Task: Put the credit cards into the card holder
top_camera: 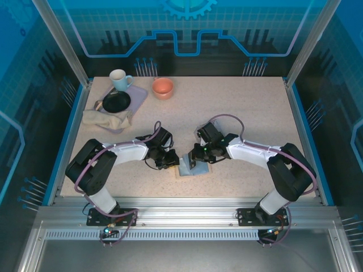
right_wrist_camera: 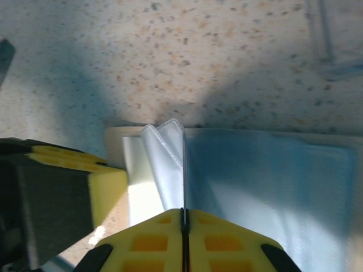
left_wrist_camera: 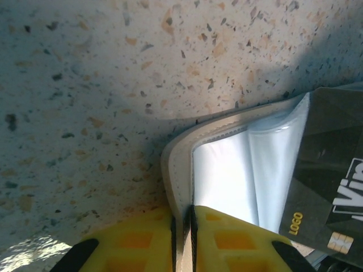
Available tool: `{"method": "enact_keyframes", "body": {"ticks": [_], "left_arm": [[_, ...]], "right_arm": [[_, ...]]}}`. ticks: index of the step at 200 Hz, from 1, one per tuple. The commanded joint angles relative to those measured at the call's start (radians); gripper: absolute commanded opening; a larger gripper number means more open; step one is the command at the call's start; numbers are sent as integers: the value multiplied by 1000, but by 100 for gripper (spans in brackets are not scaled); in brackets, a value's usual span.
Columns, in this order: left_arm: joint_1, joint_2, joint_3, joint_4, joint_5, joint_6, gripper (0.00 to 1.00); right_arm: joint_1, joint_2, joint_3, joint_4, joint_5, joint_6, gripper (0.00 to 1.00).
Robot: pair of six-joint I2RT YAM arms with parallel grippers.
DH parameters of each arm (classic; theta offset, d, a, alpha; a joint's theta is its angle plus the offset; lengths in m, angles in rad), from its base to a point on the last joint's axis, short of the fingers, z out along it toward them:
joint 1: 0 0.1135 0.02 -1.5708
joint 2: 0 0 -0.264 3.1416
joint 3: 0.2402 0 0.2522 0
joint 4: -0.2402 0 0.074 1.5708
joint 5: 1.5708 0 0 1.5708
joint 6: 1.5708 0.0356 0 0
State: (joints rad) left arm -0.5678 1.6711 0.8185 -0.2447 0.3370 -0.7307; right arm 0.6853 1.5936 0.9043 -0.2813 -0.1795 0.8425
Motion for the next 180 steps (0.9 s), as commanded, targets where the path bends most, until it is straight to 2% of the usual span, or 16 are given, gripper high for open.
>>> {"method": "enact_keyframes", "body": {"ticks": [1,58,98,131,151,180], "left_arm": [[-12,13,21,-19,1,7,15],[-13,7,6,-13,-19,-7,15],[-13,4,-10,-2,-40,-27,13],[-11,3,-20,10,-52,-36,13],[-12,1,-25,17,-54,-39,14],[-12,-2,-27,18,-50,-34,14]], "right_arm": [[13,4,-19,79,-89,34,9],[6,-1,-9,70,-123,20,9],[24,-4,42,63,-252,-16,9],[19,-101,58,-25,-199,-52,9],[3,-163,50,-86,-115,-74,9],[-26,-175,13,-109,-37,-70,9]]}}
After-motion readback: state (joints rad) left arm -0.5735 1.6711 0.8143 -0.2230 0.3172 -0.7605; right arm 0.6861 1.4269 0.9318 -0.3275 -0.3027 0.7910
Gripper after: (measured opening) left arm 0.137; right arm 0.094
